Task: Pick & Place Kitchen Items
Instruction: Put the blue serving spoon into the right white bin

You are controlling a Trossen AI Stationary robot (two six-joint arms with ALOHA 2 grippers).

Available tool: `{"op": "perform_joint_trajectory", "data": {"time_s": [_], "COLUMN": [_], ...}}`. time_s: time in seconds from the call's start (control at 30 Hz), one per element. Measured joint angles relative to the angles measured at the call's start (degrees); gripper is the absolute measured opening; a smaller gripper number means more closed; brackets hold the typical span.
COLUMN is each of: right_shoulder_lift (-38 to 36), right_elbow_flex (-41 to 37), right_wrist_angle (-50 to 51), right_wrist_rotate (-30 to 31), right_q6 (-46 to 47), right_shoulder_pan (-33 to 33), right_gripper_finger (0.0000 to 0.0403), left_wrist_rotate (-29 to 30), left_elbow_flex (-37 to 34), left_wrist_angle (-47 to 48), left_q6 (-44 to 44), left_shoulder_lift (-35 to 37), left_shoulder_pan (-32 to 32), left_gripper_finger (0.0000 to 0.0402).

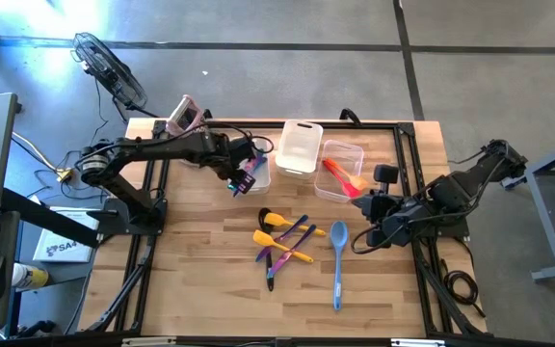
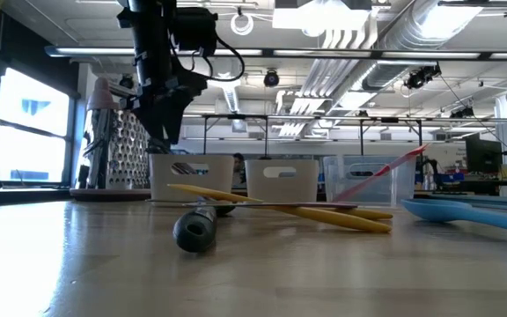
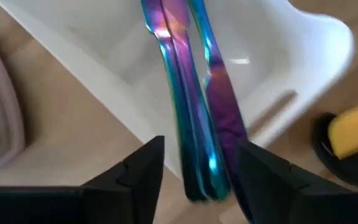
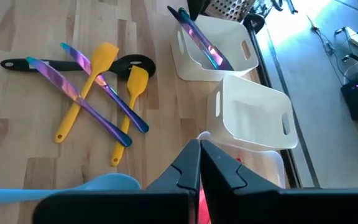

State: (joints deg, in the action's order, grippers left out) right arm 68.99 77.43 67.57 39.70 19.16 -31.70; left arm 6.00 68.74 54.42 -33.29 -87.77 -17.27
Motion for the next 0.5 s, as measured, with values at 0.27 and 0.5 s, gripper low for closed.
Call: {"op": "perform_joint_trajectory", "data": {"time_s": [0.27, 0.5], "right_shoulder_lift": [-0.02, -0.02], "right_elbow_flex": [-0.02, -0.02], "right_wrist_angle": [-8.49, -8.40], "right_wrist_rotate": [-15.47, -21.70], "right_q6": [-5.70, 0.76], "right_shoulder_pan": [0.00, 0.68], "right_gripper_finger": [0.0004, 0.0005], "left_wrist_rotate": [-2.50, -8.22], "left_elbow_flex": [15.39, 28.36], "left_wrist_angle": [14.79, 17.55], "left_q6": [1.35, 1.04], "left_shoulder_lift": [0.01, 0.04], "left_shoulder_pan": [0.03, 4.86], "left_gripper_finger": [0.0197, 0.0197]}}
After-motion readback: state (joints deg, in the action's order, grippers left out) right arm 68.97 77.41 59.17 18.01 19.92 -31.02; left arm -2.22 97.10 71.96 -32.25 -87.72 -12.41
